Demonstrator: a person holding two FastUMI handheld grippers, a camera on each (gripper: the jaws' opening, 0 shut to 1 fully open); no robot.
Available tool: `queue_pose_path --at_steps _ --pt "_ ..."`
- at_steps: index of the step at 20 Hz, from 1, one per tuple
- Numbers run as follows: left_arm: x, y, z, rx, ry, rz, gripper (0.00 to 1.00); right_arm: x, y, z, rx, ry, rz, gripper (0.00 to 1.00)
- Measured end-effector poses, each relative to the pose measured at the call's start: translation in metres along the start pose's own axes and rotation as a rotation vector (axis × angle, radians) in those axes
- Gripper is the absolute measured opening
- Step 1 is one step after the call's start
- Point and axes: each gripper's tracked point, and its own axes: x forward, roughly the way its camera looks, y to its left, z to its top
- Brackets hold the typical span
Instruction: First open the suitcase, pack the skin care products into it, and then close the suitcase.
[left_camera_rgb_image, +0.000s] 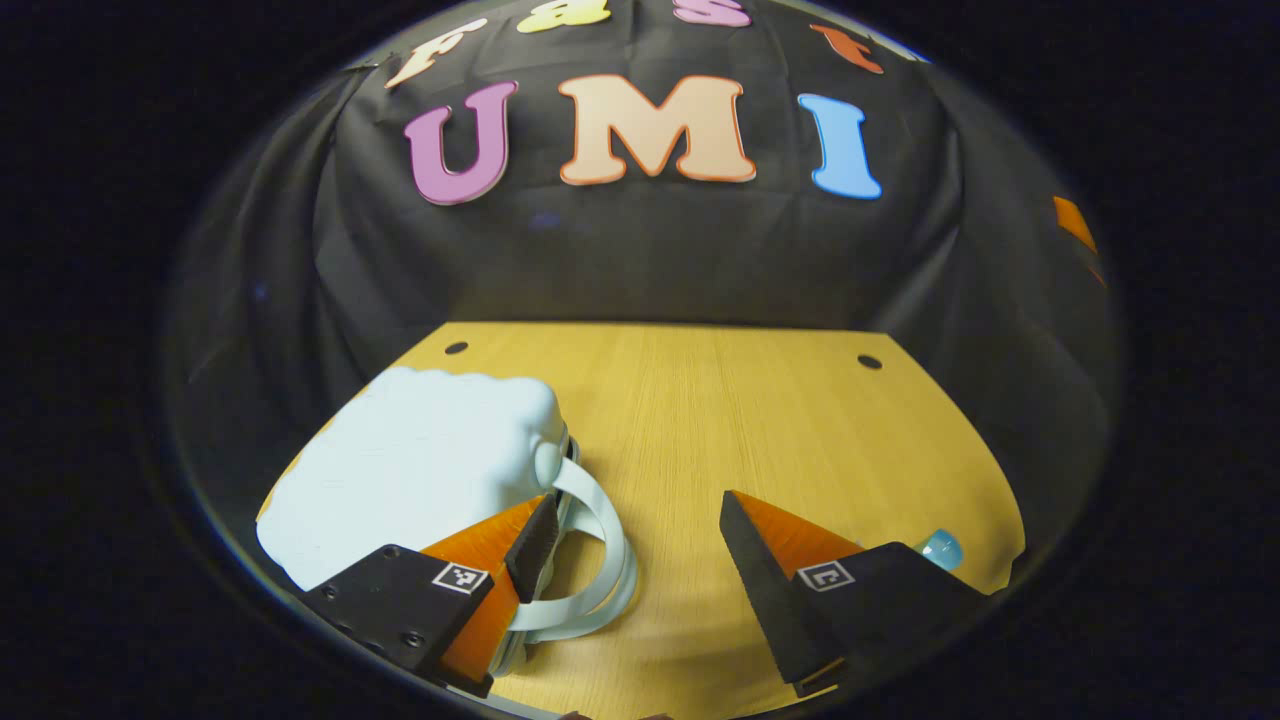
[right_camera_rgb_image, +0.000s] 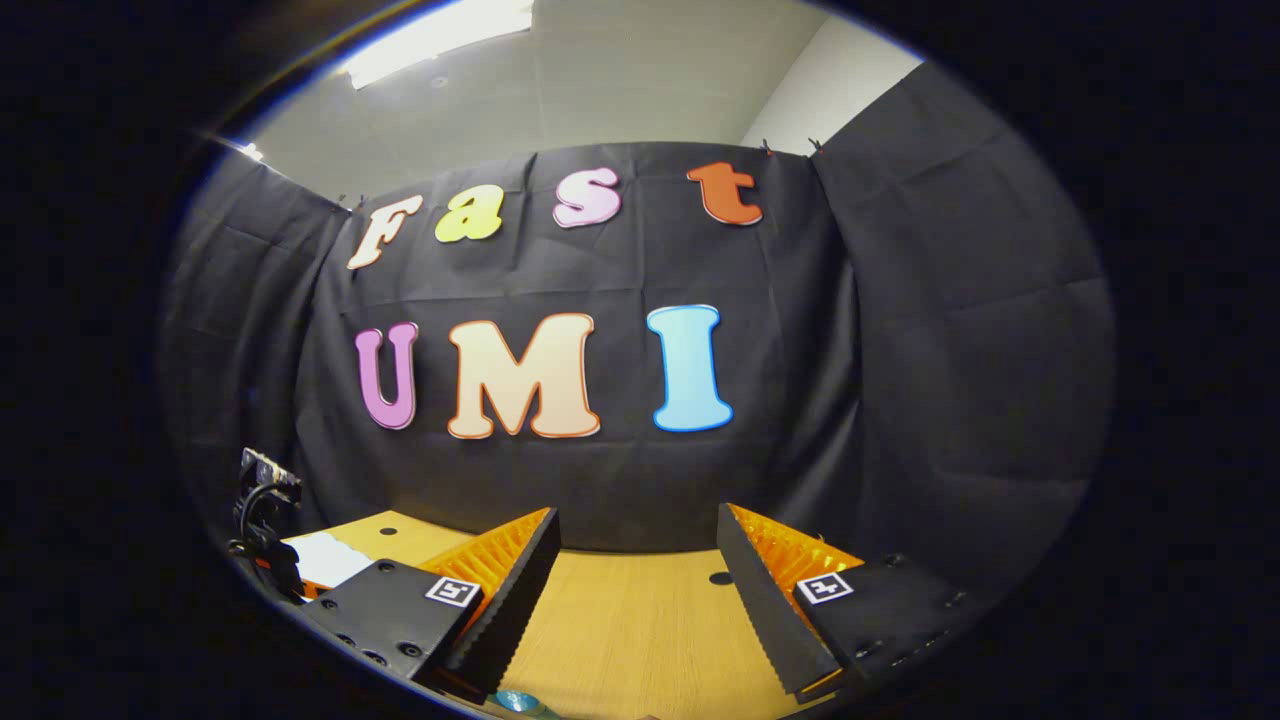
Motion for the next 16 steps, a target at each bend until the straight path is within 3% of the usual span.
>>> queue_pose_path --at_steps 7,8,11,12,15,16 --pt "0.025 0.005 -0.040 0.005 0.143 -0.028 0.95 0.002 0.007 -0.013 -0.040 0.040 -0.032 0.98" --pt "0.028 0.003 -0.044 0.009 0.162 -0.033 0.90 0.003 0.010 -0.013 -0.050 0.041 -0.029 0.98" --pt "0.036 -0.005 -0.054 0.011 0.200 -0.067 0.87 0.003 0.018 -0.014 -0.079 0.037 -0.019 0.98" --pt "0.037 -0.009 -0.058 -0.005 0.224 -0.080 0.80 0.002 0.020 -0.014 -0.087 0.035 -0.016 0.98" --pt "0.043 -0.004 -0.060 0.001 0.247 -0.069 0.78 0.000 0.021 -0.013 -0.110 0.025 -0.017 0.99" --pt "0.044 0.001 -0.058 0.011 0.247 -0.052 0.70 0.000 0.020 -0.012 -0.115 0.020 -0.018 0.99"
